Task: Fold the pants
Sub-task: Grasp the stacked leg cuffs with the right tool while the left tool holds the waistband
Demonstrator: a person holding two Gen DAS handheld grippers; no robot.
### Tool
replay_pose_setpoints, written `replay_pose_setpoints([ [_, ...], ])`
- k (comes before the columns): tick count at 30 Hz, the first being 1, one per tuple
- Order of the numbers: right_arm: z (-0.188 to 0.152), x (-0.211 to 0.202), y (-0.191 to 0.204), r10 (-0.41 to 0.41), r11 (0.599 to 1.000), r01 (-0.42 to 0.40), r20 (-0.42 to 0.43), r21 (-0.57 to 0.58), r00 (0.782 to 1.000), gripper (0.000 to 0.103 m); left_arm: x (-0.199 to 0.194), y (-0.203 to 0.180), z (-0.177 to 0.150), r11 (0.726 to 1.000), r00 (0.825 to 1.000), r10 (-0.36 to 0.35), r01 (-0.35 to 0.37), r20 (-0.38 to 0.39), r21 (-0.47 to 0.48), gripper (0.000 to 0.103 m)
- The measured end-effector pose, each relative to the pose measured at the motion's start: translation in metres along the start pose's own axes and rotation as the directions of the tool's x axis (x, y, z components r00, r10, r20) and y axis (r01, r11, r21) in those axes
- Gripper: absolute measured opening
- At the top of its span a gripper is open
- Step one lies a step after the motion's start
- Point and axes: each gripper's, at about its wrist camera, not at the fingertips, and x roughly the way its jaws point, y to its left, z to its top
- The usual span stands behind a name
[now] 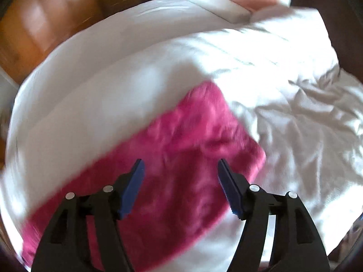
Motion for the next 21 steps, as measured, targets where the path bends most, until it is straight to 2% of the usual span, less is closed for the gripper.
replay_pose_setpoints([
  [3,0.031,0.018,-0.007,0.009,0.995,-0.006,-0.029,0.096,1.000,0.068,-0.010,0.010,-0.010,1.000,1.000,0.014,-0.014,0.003,0.000,0.026],
  [6,0.052,0.042,-0.019,0.028,0.977,-0.010,-0.080,0.214,0.996,0.068,-0.007,-0.012,0.001,1.000,1.000,0.022,-0.022,0.001,-0.006,0.026],
  [10,0.069,0.070,-0.031,0.032,0.947,0.012,-0.132,0.322,0.991,0.068,-0.011,-0.017,0.003,1.000,1.000,0.022,-0.022,-0.001,-0.005,0.026],
  [16,0.084,0.090,-0.035,-0.009,0.938,0.069,-0.176,0.341,0.984,0.067,-0.015,-0.017,-0.002,1.000,1.000,0.013,-0.013,-0.002,-0.003,0.025],
  [18,0.086,0.091,-0.030,-0.064,0.943,0.119,-0.180,0.310,0.982,0.047,-0.016,-0.017,-0.001,1.000,1.000,0.009,-0.009,0.000,-0.003,0.025],
  [19,0.086,0.089,-0.030,-0.106,0.942,0.159,-0.188,0.296,0.976,0.034,-0.016,-0.018,-0.002,1.000,1.000,0.008,-0.008,0.000,-0.003,0.025],
  [21,0.085,0.080,-0.030,-0.100,0.942,0.151,-0.178,0.299,0.979,0.024,-0.017,-0.017,-0.002,1.000,1.000,0.002,-0.002,0.001,-0.004,0.025],
])
